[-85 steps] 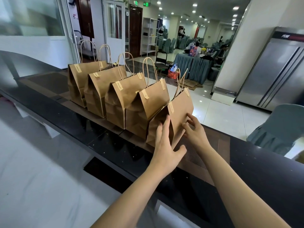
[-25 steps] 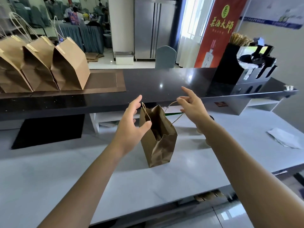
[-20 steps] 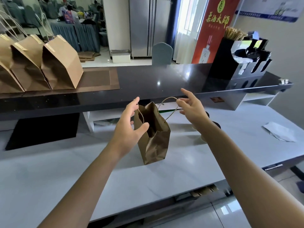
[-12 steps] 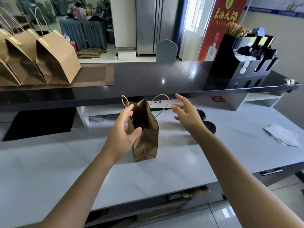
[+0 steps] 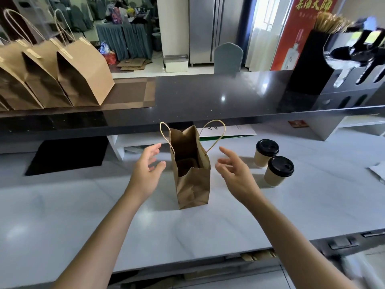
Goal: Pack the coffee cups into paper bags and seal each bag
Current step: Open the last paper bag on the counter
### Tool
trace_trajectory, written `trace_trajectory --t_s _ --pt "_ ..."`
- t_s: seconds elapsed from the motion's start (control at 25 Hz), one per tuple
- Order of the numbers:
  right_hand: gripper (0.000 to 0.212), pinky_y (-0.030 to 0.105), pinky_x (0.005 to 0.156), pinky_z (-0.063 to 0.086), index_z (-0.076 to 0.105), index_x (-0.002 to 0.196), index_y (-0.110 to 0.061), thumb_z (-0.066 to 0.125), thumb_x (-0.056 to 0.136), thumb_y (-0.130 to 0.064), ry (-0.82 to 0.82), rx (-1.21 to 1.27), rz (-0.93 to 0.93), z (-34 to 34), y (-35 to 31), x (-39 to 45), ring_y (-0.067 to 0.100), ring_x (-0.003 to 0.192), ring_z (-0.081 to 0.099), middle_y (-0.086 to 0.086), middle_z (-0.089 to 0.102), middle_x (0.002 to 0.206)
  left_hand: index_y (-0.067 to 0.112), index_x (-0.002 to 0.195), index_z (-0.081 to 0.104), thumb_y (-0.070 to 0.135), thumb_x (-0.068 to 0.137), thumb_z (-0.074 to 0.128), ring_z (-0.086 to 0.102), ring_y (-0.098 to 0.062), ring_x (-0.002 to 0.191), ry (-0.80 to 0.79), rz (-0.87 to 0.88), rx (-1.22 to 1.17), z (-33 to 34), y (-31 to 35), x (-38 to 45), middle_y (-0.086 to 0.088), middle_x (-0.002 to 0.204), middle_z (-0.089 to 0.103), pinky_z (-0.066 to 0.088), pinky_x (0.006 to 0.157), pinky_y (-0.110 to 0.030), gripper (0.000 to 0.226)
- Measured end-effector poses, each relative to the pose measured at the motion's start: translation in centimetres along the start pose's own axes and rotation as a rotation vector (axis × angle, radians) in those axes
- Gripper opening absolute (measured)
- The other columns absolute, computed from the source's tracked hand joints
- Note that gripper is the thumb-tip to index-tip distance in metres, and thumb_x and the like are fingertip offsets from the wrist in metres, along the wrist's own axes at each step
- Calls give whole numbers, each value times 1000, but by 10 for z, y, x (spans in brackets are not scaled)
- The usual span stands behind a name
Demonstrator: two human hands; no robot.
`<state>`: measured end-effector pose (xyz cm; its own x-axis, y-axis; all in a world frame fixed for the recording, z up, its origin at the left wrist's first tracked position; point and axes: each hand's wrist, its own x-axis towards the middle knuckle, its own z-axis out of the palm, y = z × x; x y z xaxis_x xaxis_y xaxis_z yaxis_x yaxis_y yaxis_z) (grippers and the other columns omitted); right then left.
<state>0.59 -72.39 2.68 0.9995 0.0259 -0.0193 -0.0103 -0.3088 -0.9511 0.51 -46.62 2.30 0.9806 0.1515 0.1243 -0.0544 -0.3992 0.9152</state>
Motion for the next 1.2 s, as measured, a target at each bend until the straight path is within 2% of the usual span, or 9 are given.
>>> trace_trajectory --t_s 0.16,0.28,0.4,0.52,0.64,0.72,1.0,1.08,1.2 --pt "39 10 83 45 56 136 -48 61 102 -29 132 -16 17 22 7 -12 -4 113 60 -12 63 124 33 136 52 10 105 48 51 -18 132 -57 7 -27 -5 -24 49 -1 146 53 40 104 -22 39" --pt "35 20 96 47 60 130 -51 59 103 -29 197 -33 24 36 7 -16 2 120 58 -11 60 128 28 137 56 15 108 43 57 -24 106 -128 49 14 -5 -38 86 -2 130 60 47 99 -29 34" --pt "31 21 99 45 61 124 -57 56 103 -35 231 -64 49 49 4 -17 -8 119 54 -14 60 126 34 131 62 19 108 45 54 0 114 -218 120 -31 -4 -40 114 4 129 58 37 93 -6 32" --pt "28 20 98 44 60 119 -61 56 102 -39 247 -70 86 62 3 -16 -18 115 48 -21 56 124 42 115 66 25 104 47 49 11 119 -291 265 -29 -1 -37 134 10 122 59 33 96 -2 28" --pt "24 24 99 46 61 120 -57 56 102 -42 256 -70 130 71 4 -18 -14 116 49 -24 53 123 40 104 71 19 105 50 44 3 133 -353 239 -17 4 -39 148 -3 130 60 34 107 -16 29" --pt "22 26 99 48 61 121 -52 55 102 -45 264 -83 155 74 4 -17 -6 118 51 -22 55 121 40 102 72 19 105 50 45 -4 135 -383 198 0 5 -43 154 3 133 58 36 108 -24 31" --pt "30 8 83 41 62 132 -41 50 104 -45 292 -152 207 74 3 -14 -8 117 55 -21 64 121 29 115 71 11 104 53 59 -10 116 -345 183 54 8 -46 162 2 126 61 42 94 -13 28" --pt "32 8 85 39 61 134 -40 48 105 -45 313 -156 219 70 3 -14 -8 116 55 -22 64 120 30 113 73 11 103 56 60 -14 112 -342 182 56 9 -44 160 3 122 61 47 96 -24 27" --pt "34 14 89 39 61 135 -38 47 105 -44 354 -159 230 61 4 -16 -4 116 55 -21 63 120 38 106 73 15 102 58 60 -8 107 -359 177 60 12 -37 152 10 114 60 43 87 -14 27"
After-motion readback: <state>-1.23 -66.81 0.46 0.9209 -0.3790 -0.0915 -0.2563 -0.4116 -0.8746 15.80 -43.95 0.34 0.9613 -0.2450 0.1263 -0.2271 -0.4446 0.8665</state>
